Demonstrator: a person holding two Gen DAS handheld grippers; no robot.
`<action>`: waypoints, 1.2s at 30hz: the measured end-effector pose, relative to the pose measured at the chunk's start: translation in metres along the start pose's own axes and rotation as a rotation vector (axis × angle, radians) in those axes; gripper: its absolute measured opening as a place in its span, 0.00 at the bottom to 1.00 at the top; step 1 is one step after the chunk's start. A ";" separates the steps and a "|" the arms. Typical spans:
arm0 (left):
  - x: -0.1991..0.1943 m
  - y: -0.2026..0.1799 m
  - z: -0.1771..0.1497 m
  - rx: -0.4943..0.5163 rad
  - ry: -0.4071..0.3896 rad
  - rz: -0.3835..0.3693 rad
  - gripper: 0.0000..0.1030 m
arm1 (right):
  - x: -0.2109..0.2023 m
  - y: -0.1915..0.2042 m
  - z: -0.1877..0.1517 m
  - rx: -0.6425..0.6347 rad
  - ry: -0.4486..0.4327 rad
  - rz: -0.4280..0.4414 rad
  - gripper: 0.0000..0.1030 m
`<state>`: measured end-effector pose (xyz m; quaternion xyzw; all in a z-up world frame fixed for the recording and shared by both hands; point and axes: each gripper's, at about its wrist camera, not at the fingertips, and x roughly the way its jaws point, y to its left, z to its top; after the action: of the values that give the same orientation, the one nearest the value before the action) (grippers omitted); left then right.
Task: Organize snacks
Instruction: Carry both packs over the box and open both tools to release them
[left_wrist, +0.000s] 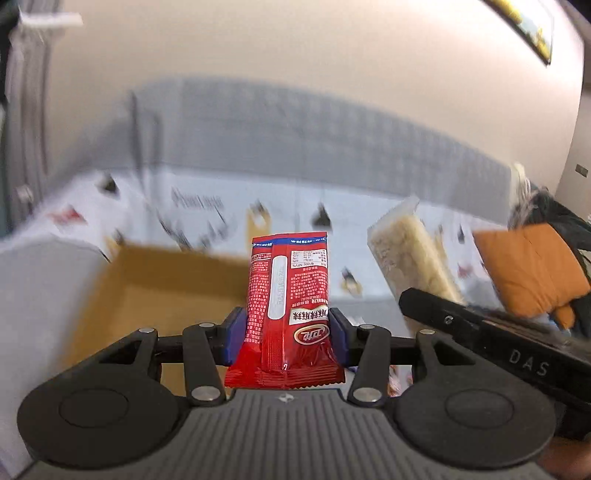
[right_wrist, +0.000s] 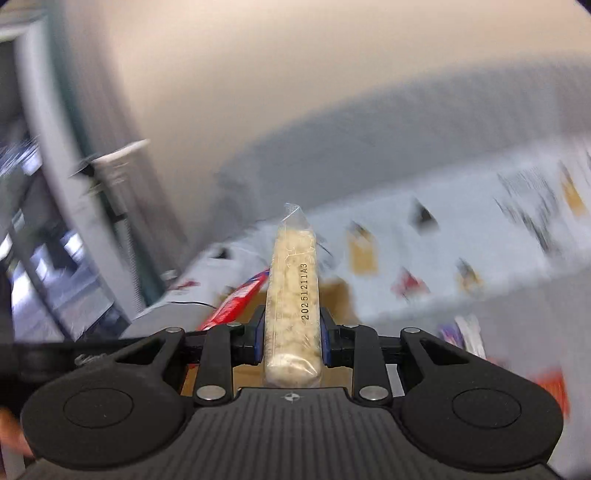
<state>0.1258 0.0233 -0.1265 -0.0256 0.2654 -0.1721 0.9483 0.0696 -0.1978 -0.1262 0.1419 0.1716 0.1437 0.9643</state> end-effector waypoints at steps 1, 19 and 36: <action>-0.007 0.004 0.002 0.008 -0.024 0.015 0.51 | 0.000 0.011 0.004 -0.037 -0.008 0.015 0.28; 0.044 0.081 -0.047 -0.080 0.121 0.168 0.51 | 0.098 0.051 -0.048 -0.114 0.216 0.053 0.28; 0.112 0.102 -0.107 -0.047 0.306 0.242 0.51 | 0.162 0.038 -0.122 -0.129 0.446 -0.047 0.28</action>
<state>0.1926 0.0860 -0.2881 0.0111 0.4114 -0.0523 0.9099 0.1617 -0.0826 -0.2710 0.0407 0.3742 0.1594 0.9126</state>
